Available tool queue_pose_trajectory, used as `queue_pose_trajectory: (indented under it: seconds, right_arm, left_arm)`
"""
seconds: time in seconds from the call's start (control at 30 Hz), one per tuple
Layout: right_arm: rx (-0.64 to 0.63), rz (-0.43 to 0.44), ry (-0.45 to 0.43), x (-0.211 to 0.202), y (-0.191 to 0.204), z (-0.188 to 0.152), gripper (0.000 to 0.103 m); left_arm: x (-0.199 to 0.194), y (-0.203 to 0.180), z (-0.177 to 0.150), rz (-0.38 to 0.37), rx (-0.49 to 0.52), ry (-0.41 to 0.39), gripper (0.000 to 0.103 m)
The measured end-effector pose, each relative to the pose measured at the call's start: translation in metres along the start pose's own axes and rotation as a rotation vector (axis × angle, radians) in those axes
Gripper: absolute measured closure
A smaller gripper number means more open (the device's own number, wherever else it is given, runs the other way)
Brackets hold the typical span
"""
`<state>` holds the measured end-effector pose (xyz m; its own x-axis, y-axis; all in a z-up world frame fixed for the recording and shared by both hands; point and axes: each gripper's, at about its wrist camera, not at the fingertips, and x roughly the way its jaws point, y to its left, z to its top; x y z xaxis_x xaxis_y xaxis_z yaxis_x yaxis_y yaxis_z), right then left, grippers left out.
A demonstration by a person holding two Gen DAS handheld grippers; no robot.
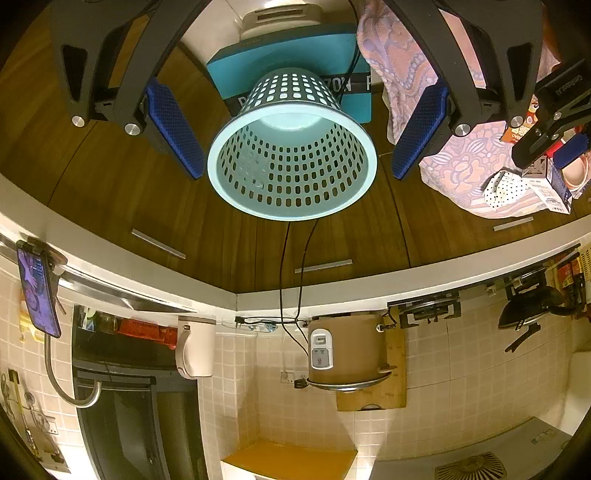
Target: Collect trash
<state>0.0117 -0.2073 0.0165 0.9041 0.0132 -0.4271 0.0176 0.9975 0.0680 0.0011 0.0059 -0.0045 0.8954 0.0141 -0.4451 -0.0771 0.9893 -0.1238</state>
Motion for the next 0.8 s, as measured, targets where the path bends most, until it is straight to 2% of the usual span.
queue_pose_trajectory:
  seconds: [0.23, 0.4, 0.5, 0.73, 0.8]
  right_arm:
    - [-0.002, 0.010, 0.009, 0.001, 0.000, 0.000, 0.007]
    - [-0.033, 0.040, 0.010, -0.003, 0.007, 0.002, 0.007]
    - [-0.049, 0.089, 0.020, -0.006, 0.014, 0.002, 0.007]
    - [-0.106, 0.189, 0.022, -0.018, 0.039, -0.002, 0.023]
    - [-0.127, 0.234, 0.032, -0.021, 0.049, -0.003, 0.033]
  left_arm:
    - [-0.001, 0.003, 0.002, -0.013, -0.024, 0.006, 0.008]
    - [-0.010, 0.005, 0.003, 0.015, -0.040, 0.003, 0.008]
    - [-0.020, 0.012, 0.004, 0.044, -0.051, 0.011, 0.008]
    - [-0.053, 0.033, 0.000, 0.140, -0.101, -0.013, 0.008]
    - [-0.063, 0.041, -0.003, 0.195, -0.113, -0.005, 0.008]
